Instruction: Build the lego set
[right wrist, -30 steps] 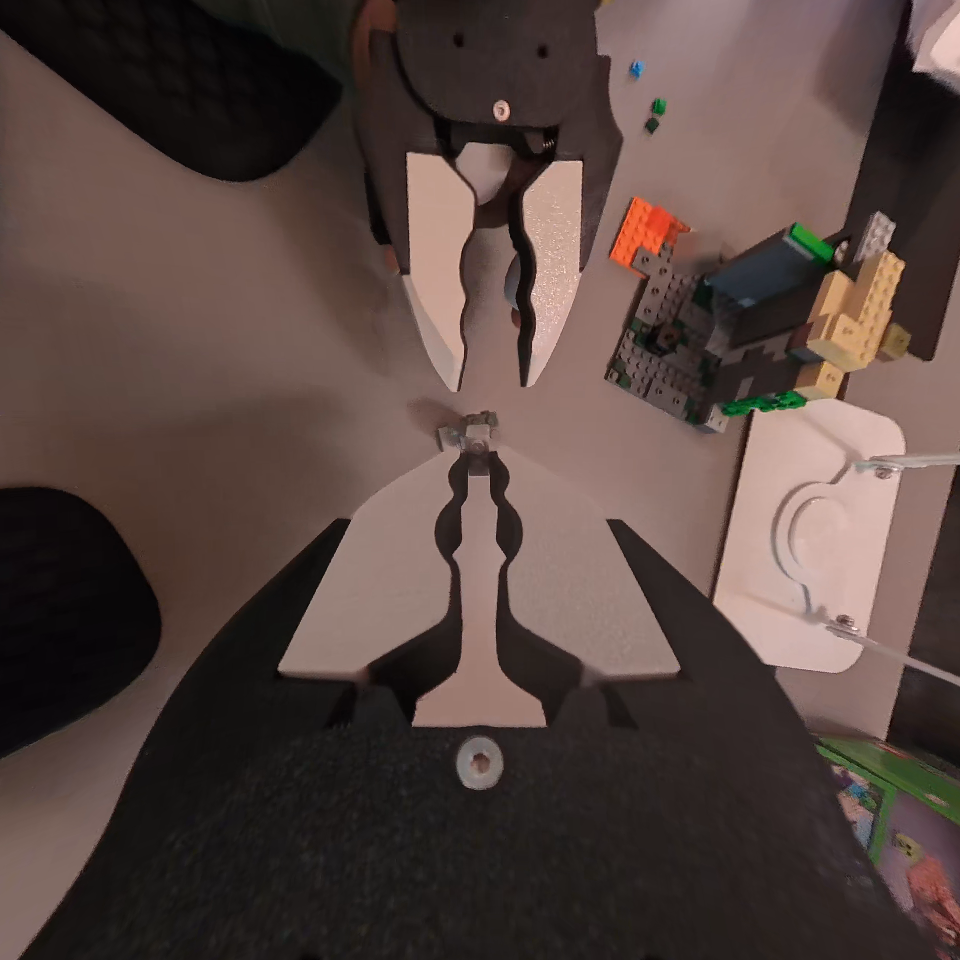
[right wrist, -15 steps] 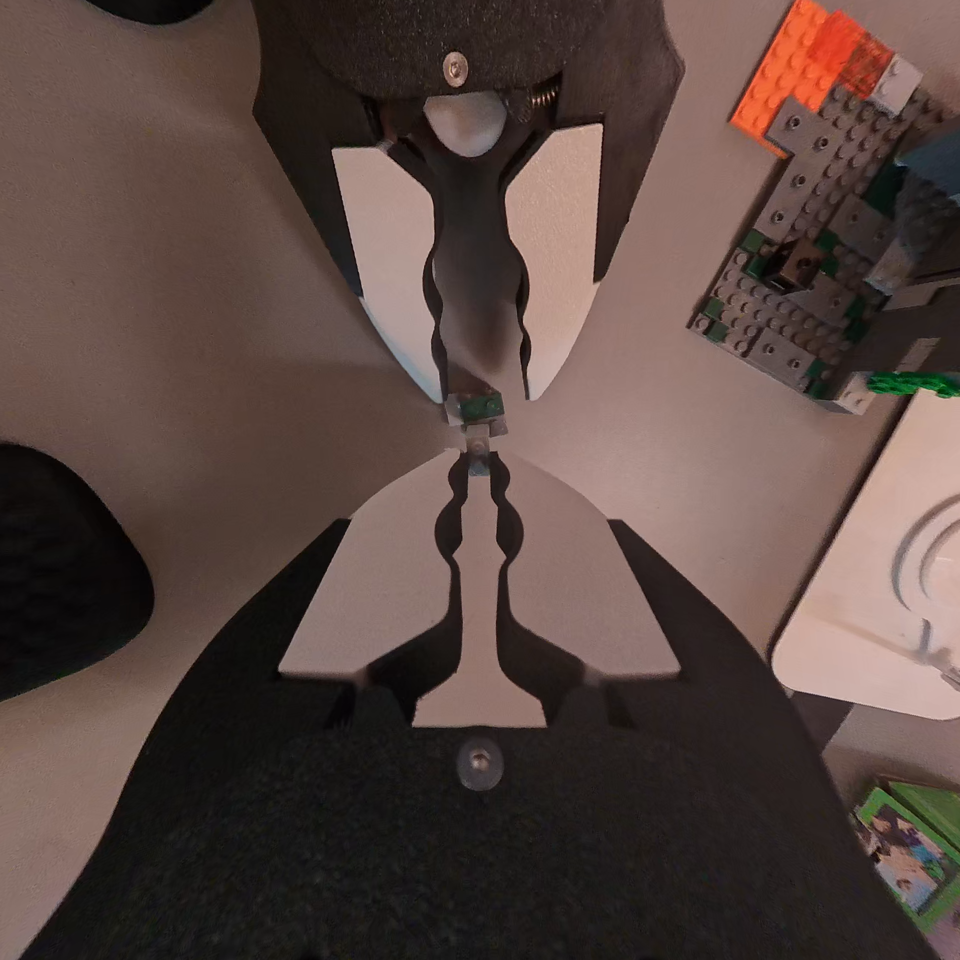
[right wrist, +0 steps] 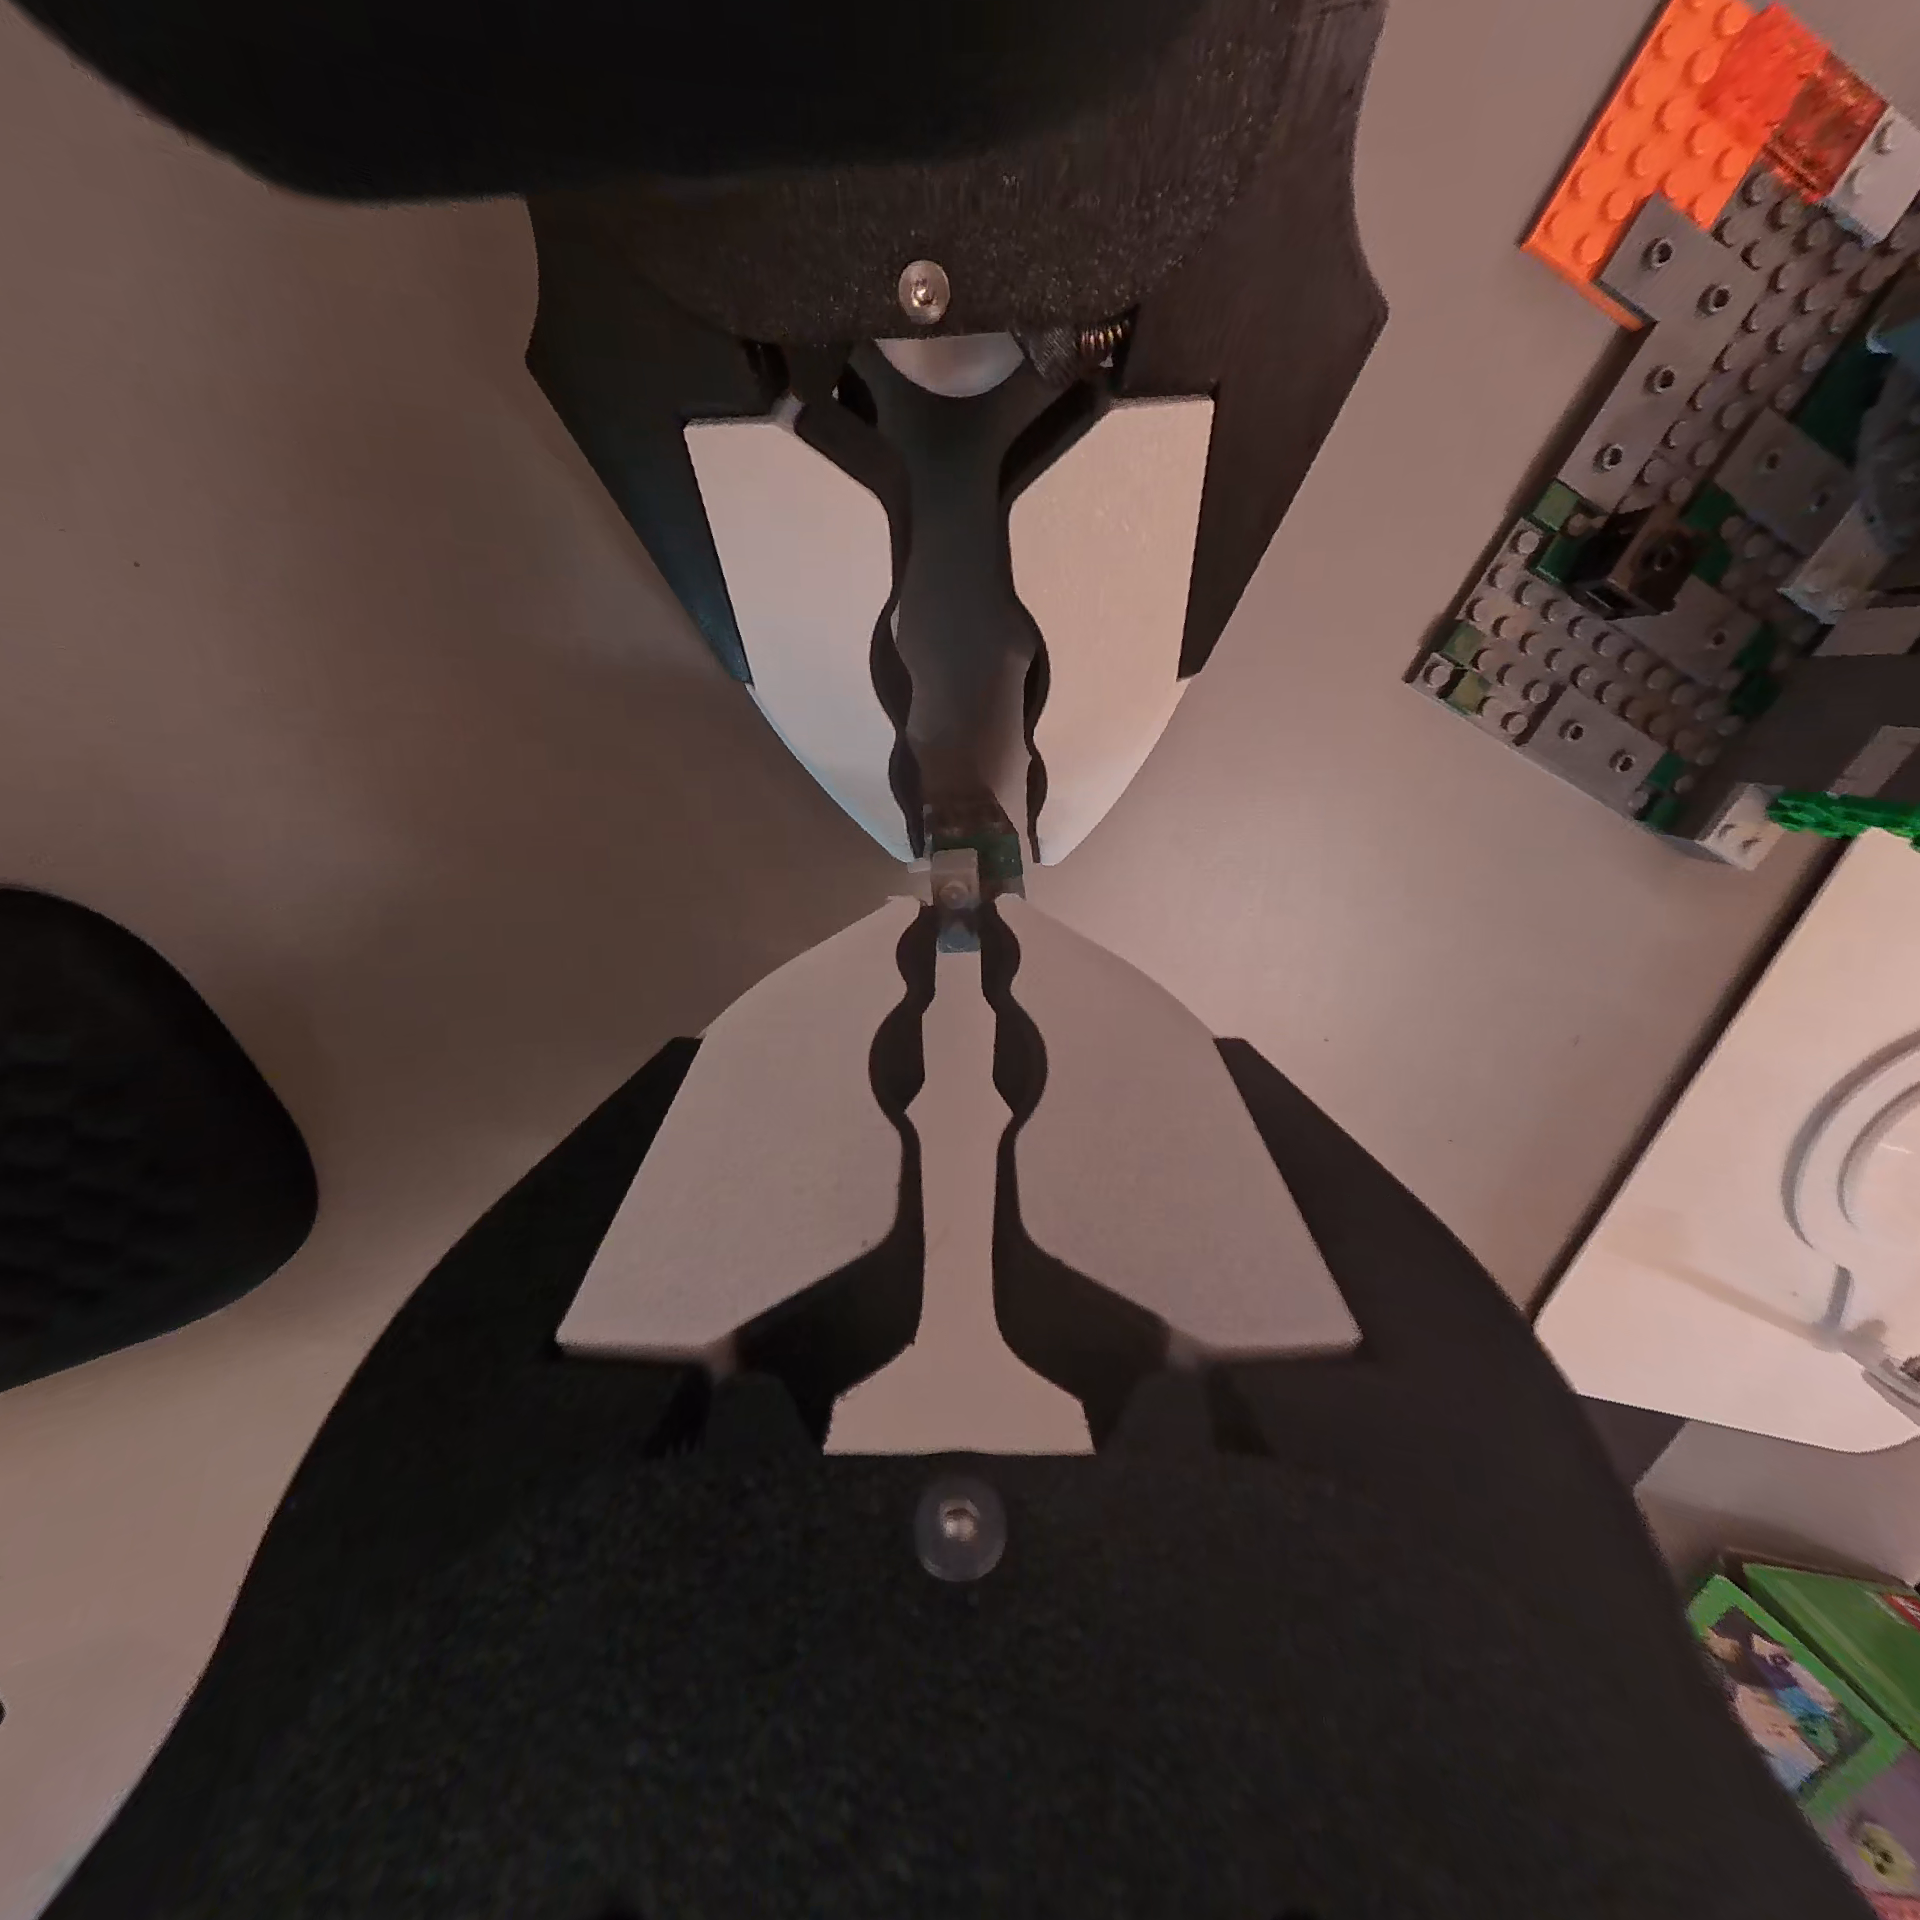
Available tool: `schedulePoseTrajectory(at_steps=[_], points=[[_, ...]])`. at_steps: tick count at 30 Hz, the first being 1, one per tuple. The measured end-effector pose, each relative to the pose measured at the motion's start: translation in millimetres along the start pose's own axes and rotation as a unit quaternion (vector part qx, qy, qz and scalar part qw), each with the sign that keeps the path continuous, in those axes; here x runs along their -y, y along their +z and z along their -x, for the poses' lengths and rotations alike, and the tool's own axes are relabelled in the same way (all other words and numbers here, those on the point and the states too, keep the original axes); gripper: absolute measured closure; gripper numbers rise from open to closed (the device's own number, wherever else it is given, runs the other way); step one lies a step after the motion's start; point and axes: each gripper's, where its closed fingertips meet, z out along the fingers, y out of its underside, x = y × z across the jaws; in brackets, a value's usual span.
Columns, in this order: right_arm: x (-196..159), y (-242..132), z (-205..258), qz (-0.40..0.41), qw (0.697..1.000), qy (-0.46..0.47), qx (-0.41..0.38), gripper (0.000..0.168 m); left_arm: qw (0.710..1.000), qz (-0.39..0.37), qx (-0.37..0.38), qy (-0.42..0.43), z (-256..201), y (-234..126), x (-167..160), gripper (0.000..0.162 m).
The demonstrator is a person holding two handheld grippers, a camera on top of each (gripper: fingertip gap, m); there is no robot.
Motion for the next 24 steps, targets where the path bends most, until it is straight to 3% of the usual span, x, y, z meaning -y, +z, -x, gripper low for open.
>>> schedulePoseTrajectory(at_steps=[24], points=[[1.1,-0.3,-2.4,0.004,1.0,-0.013,0.003,0.158,1.0,0.005,0.001,0.01,-1.4,2.7,-0.5,0.141]])
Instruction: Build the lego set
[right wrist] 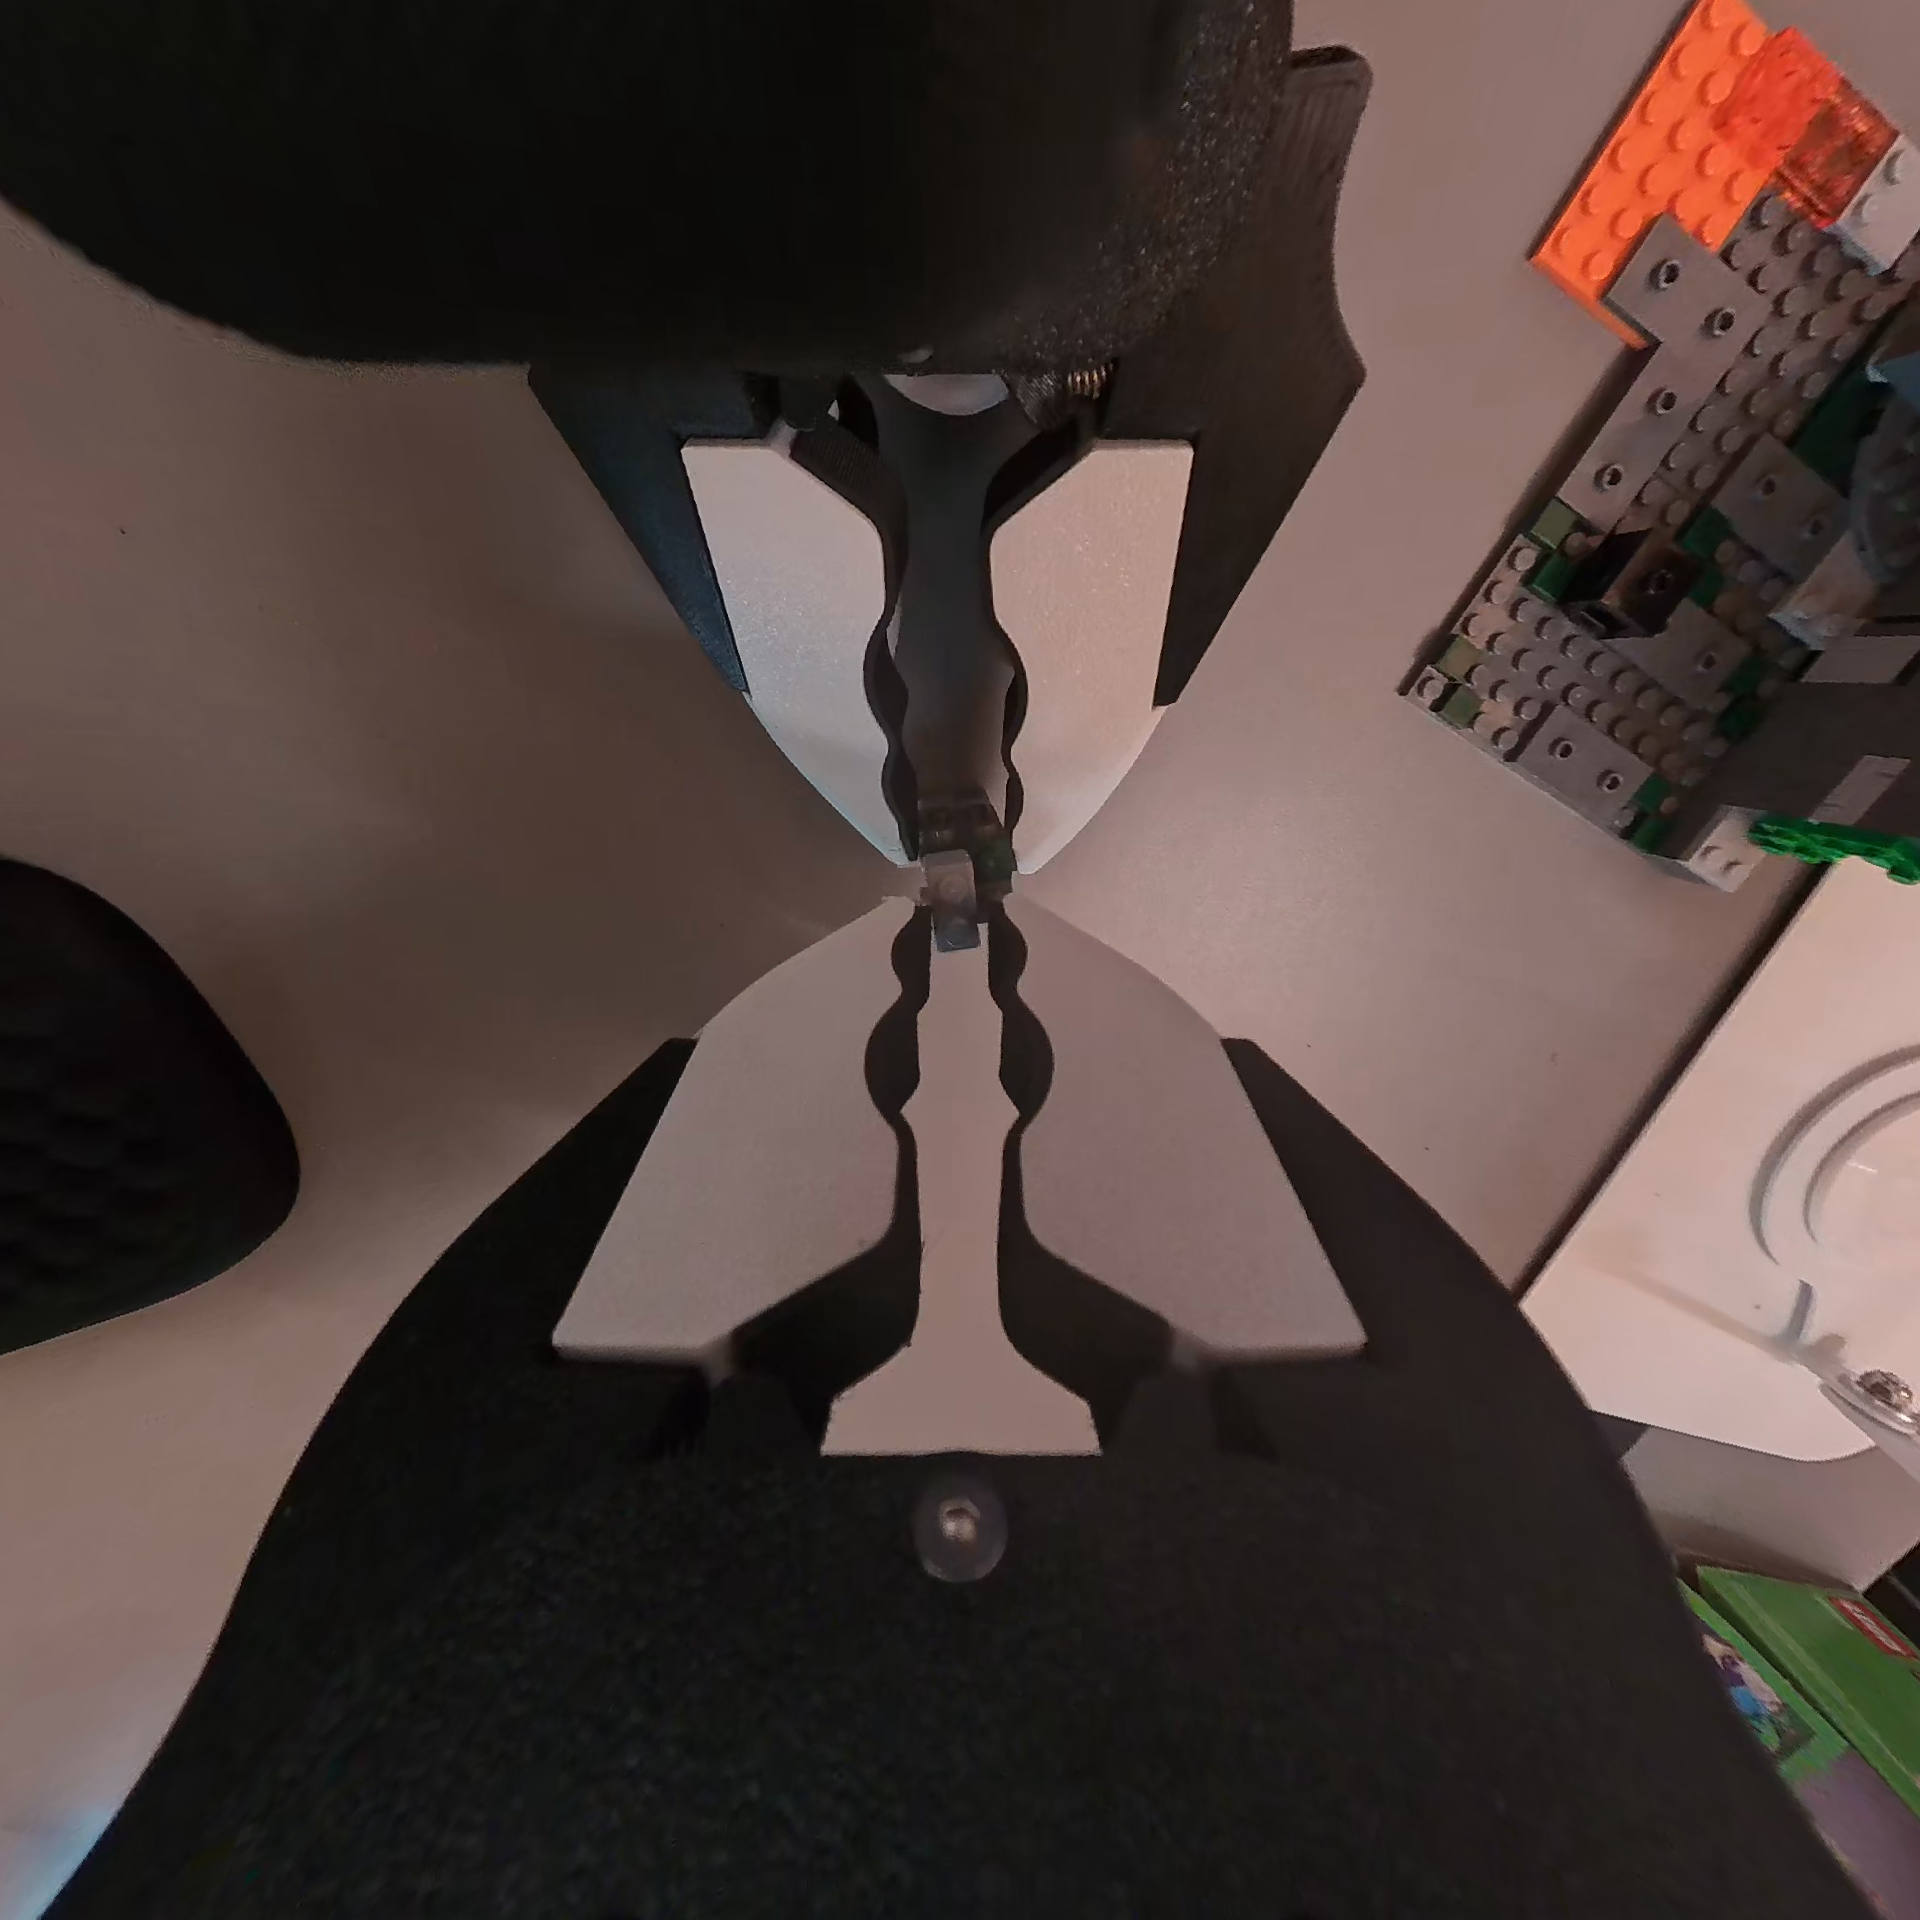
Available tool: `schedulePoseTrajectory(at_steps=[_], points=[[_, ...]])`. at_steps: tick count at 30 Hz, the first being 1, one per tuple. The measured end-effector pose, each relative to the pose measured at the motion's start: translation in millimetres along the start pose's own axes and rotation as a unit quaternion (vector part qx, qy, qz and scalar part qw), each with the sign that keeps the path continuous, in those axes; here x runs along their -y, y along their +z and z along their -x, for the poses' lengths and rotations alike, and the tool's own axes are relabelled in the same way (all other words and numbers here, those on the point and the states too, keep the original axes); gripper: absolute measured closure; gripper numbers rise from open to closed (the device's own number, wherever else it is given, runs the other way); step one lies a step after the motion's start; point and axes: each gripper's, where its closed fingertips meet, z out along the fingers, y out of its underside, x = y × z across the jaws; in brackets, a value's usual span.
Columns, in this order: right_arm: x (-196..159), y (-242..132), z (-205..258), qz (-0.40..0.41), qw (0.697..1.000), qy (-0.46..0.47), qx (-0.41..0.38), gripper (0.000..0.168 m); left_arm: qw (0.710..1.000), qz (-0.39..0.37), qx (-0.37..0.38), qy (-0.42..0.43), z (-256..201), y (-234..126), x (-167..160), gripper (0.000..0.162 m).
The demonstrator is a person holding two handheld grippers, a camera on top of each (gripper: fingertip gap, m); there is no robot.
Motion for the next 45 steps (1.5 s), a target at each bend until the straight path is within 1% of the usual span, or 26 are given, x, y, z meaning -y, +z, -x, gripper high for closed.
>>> schedulePoseTrajectory(at_steps=[7,13,16,22,26,31,35,37,39,43,45], points=[[1.1,-3.8,1.0,-0.014,1.0,0.006,0.0,0.158,1.0,0.0,0.001,-0.001,0.5,0.2,-0.1,0.141],[6.9,-16.4,3.3,-0.068,0.997,0.036,-0.004,0.156,1.0,0.001,0.007,0.001,1.3,0.7,0.2,0.14],[4.3,-21.1,5.4,-0.093,0.994,0.049,-0.013,0.155,1.0,0.003,0.013,0.004,1.5,2.5,0.7,0.14],[-5.2,-15.0,4.5,-0.101,0.993,0.051,-0.043,0.154,1.0,0.006,0.02,0.005,1.3,7.9,4.0,0.139],[-7.0,-10.6,2.9,-0.101,0.993,0.049,-0.048,0.153,0.999,0.01,0.031,-0.006,4.7,11.2,4.9,0.139],[-9.4,-11.1,0.9,-0.11,0.991,0.053,-0.056,0.152,0.999,0.014,0.038,-0.03,10.6,14.2,4.9,0.133],[-12.4,-12.8,0.5,-0.118,0.989,0.057,-0.062,0.152,0.998,0.018,0.039,-0.04,11.5,18.0,5.8,0.132],[-14.2,-13.4,0.7,-0.121,0.989,0.059,-0.064,0.152,0.998,0.023,0.04,-0.04,11.0,20.0,5.6,0.134],[-14.9,-14.1,1.3,-0.126,0.988,0.06,-0.066,0.153,0.998,0.025,0.05,-0.039,12.6,20.5,5.6,0.14],[-13.2,-16.0,1.5,-0.132,0.987,0.053,-0.077,0.153,0.998,0.021,0.054,-0.032,12.0,20.1,8.1,0.144],[-11.2,-17.2,2.3,-0.132,0.987,0.048,-0.078,0.153,0.998,0.02,0.044,-0.031,7.8,20.1,9.2,0.144]])
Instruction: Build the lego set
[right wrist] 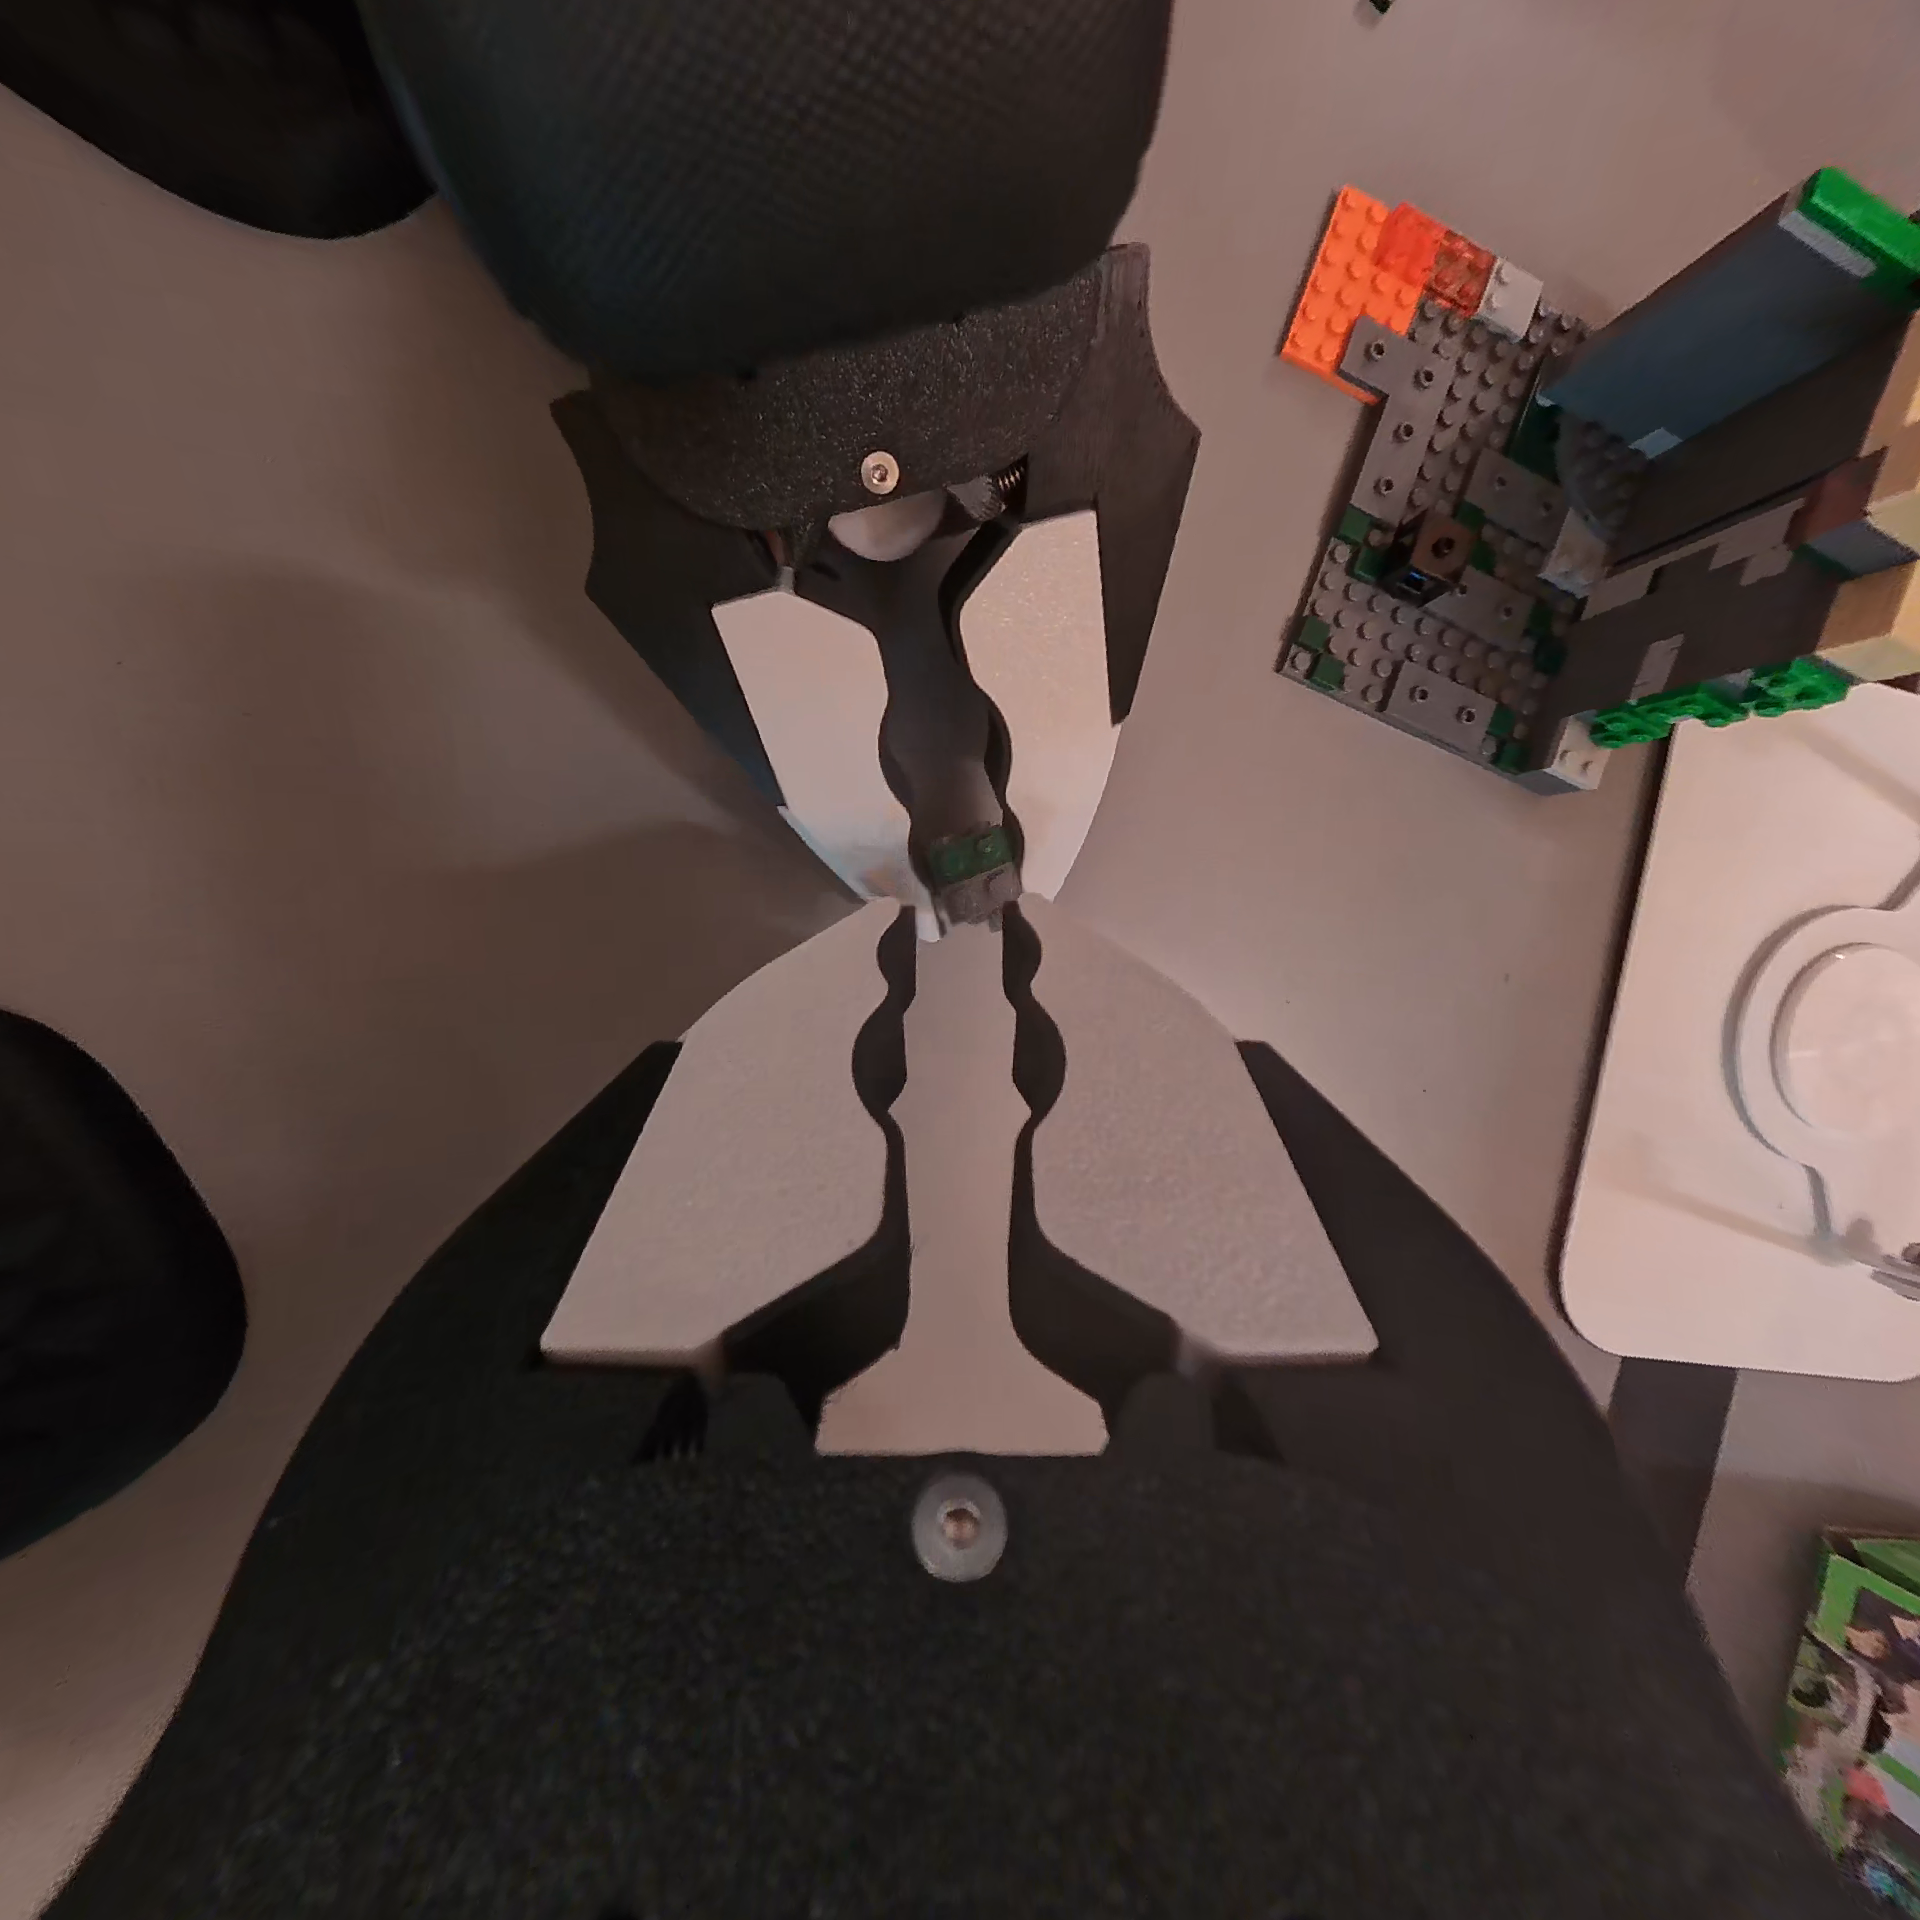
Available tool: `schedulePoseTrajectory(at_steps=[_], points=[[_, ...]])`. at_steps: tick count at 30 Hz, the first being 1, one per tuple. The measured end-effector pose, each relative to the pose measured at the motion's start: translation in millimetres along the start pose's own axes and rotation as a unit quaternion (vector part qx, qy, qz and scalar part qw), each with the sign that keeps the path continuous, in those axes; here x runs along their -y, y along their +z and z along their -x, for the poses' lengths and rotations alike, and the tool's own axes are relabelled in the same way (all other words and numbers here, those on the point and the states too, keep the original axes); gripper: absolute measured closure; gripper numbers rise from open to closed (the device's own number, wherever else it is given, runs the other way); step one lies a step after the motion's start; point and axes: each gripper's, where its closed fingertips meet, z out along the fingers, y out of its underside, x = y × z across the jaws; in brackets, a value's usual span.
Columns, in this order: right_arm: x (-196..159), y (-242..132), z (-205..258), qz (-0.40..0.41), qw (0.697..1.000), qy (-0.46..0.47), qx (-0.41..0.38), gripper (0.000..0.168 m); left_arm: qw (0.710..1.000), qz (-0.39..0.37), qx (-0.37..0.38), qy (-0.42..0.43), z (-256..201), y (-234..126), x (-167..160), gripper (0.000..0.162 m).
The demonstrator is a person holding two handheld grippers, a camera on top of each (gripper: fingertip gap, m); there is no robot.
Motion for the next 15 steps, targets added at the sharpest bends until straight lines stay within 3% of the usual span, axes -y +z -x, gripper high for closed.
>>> schedulePoseTrajectory(at_steps=[7,15], points=[[-5.5,-1.8,18.7,0.02,1.0,-0.014,0.005,0.153,1.0,0.003,-0.01,-0.005,-2.2,-1.3,-1.7,0.144],[-72.3,7.1,55.7,0.098,0.995,0.012,0.017,0.153,1.0,0.003,-0.014,-0.005,-3.8,-5.5,-3.9,0.144]])
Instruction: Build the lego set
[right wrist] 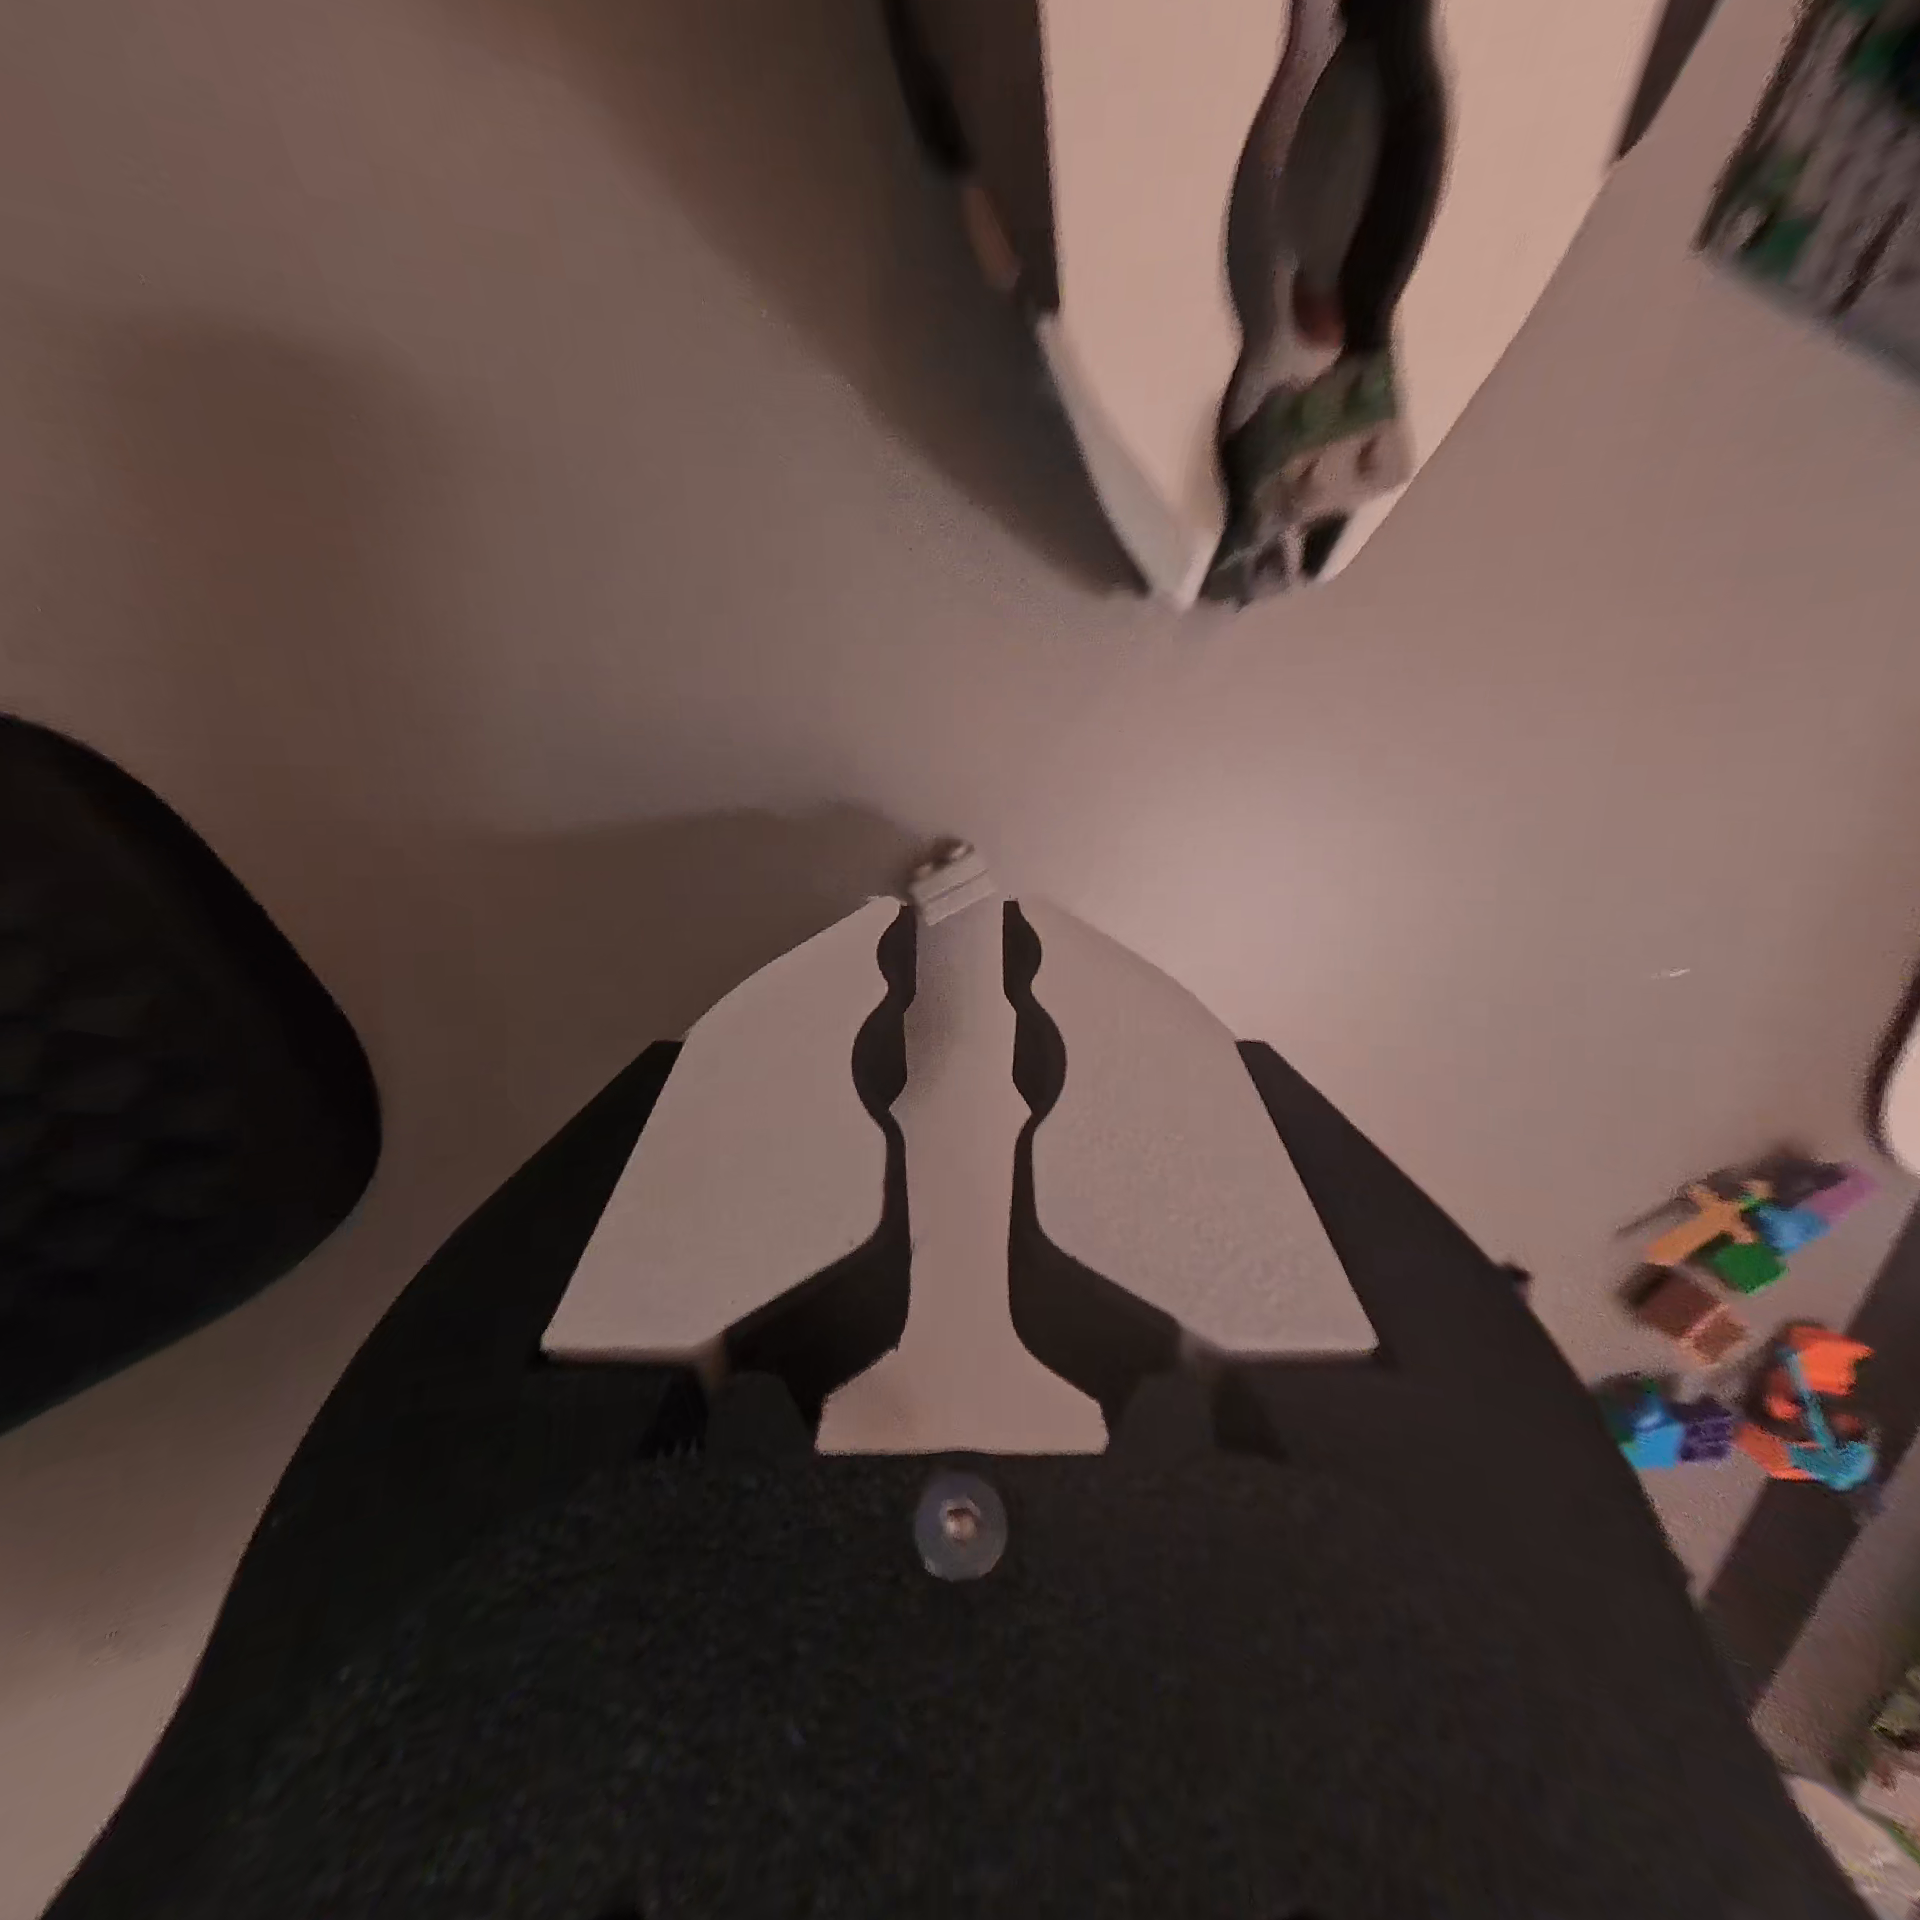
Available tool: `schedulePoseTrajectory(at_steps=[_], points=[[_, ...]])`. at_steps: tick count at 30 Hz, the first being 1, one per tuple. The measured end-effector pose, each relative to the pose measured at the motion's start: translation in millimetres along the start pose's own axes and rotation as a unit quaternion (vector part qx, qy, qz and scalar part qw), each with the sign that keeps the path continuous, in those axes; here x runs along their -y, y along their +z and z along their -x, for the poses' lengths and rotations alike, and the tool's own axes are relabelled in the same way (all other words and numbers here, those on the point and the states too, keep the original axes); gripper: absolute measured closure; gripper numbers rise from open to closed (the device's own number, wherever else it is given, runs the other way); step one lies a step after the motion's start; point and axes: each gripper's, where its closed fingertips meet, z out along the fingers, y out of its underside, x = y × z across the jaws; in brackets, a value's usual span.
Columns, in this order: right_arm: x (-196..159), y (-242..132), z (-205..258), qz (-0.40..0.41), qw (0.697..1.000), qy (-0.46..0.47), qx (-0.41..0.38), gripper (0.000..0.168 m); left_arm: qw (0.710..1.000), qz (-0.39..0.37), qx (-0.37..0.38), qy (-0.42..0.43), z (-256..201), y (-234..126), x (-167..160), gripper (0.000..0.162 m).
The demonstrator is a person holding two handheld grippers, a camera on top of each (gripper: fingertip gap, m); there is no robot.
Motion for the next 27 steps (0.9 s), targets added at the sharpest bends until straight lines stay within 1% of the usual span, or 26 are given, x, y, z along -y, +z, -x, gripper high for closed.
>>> schedulePoseTrajectory(at_steps=[3,7,13,17,23,25,27], points=[[-4.5,9.1,9.5,-0.011,1.0,0.016,-0.003,0.152,1.0,0.001,-0.004,-0.005,-1.3,-0.7,-1.1,0.144],[-2.2,15.5,5.4,-0.004,0.998,0.01,-0.066,0.152,1.0,0.001,-0.003,-0.008,-1.8,-1.9,-2.0,0.144],[-2.8,21.3,2.0,0.004,0.995,0.026,-0.1,0.149,1.0,0.001,-0.005,-0.009,-2.5,-2.9,-2.7,0.144],[1.9,17.2,0.6,-0.015,0.997,0.002,-0.072,0.146,1.0,0.0,-0.009,-0.01,-3.3,-2.8,-2.7,0.144],[1.0,20.0,-1.7,-0.005,0.999,-0.037,0.013,0.14,1.0,-0.001,-0.014,-0.009,-4.7,-4.1,-3.5,0.143],[-1.0,22.4,-1.5,-0.001,0.999,-0.033,0.035,0.142,1.0,-0.001,-0.016,-0.009,-5.3,-4.9,-4.1,0.143],[-2.6,25.3,-0.8,-0.004,0.999,-0.025,0.047,0.15,1.0,-0.001,-0.02,-0.01,-5.8,-5.4,-4.4,0.143]])
